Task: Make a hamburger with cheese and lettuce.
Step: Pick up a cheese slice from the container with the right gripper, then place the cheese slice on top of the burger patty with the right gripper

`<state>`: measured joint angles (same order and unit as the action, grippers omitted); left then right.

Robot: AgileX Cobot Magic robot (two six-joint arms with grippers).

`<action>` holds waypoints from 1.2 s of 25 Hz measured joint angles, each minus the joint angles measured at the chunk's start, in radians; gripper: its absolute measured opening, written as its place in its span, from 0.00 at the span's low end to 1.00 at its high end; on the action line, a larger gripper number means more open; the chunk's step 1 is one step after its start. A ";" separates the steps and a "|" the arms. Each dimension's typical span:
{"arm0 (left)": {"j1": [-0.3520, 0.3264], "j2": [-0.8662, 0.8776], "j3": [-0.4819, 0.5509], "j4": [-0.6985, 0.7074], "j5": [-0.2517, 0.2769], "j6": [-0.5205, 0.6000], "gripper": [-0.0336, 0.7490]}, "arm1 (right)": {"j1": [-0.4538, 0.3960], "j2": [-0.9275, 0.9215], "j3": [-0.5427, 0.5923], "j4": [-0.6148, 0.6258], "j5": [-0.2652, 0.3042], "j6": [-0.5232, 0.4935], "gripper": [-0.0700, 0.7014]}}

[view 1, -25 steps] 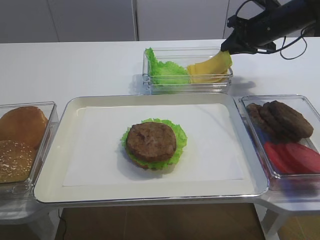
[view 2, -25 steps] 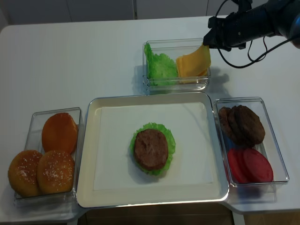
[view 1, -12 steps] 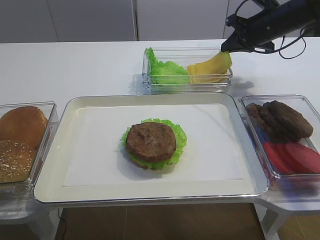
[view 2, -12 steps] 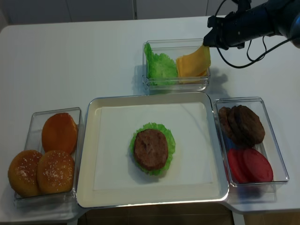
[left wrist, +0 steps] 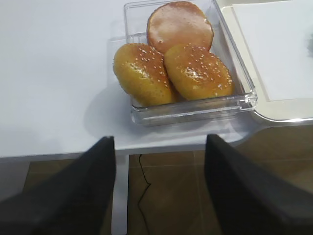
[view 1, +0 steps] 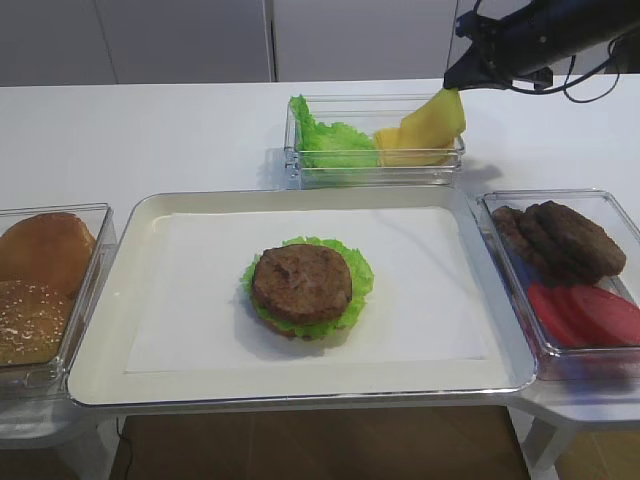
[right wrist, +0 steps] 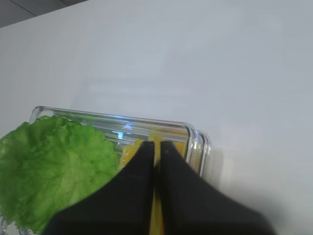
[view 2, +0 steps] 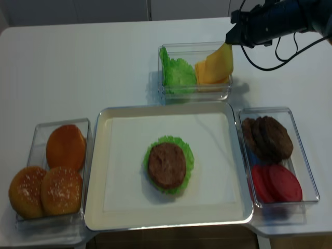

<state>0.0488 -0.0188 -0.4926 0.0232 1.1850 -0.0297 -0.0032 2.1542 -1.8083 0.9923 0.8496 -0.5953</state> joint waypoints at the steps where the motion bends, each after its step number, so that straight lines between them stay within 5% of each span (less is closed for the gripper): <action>1: 0.000 0.000 0.000 0.000 0.000 0.000 0.60 | 0.000 -0.008 0.000 0.000 0.001 0.000 0.15; 22: 0.000 0.000 0.000 0.000 0.000 0.000 0.60 | 0.004 -0.256 0.000 -0.080 0.128 0.040 0.15; 30: 0.000 0.000 0.000 0.000 0.000 0.000 0.60 | 0.063 -0.418 0.156 -0.092 0.137 0.044 0.15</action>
<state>0.0488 -0.0188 -0.4926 0.0232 1.1850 -0.0297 0.0596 1.7362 -1.6526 0.9000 0.9867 -0.5511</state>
